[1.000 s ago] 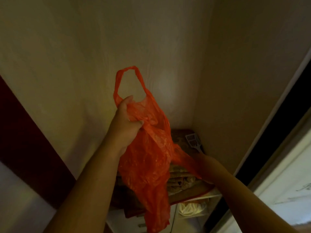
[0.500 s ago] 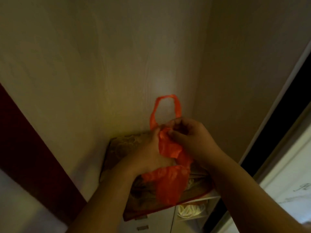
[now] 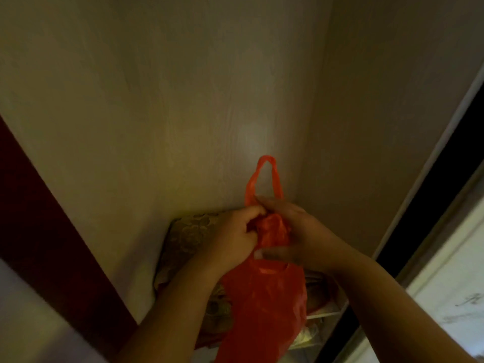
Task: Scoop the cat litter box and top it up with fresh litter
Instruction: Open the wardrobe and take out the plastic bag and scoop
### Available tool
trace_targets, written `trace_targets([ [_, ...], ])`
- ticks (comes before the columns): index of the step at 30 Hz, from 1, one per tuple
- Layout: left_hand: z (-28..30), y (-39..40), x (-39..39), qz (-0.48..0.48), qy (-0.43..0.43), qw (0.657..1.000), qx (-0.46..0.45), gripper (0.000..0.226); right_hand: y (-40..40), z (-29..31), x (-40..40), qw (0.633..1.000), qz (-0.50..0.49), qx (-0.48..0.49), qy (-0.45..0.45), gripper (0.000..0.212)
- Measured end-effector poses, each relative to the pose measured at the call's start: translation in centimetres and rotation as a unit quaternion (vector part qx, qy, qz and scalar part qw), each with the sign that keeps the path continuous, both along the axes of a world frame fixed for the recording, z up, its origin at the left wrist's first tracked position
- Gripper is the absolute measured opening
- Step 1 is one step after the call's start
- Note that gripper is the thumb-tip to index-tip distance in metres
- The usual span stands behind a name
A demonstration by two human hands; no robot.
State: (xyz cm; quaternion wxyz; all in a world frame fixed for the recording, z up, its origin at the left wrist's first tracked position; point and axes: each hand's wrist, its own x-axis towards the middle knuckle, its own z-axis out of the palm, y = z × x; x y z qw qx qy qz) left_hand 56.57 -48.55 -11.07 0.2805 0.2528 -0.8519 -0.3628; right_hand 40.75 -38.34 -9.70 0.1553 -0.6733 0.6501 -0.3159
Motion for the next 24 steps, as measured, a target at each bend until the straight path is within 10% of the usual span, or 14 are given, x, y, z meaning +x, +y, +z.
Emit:
trace_targets([
  [6, -0.3, -0.1, -0.3, 0.046, 0.11, 0.993, -0.008, 0.046, -0.2, -1.5, 0.3, 0.953, -0.162, -0.099, -0.238, 0.01],
  [14, -0.8, 1.8, -0.1, -0.054, -0.021, 0.996, -0.064, 0.119, 0.1, -1.0, 0.6, 0.861, -0.001, -0.011, -0.509, 0.022],
  [24, -3.2, 1.1, -1.6, 0.048, -0.026, 0.999, 0.0, 0.074, 0.0, -1.2, 0.2, 0.946, -0.133, -0.122, -0.271, 0.052],
])
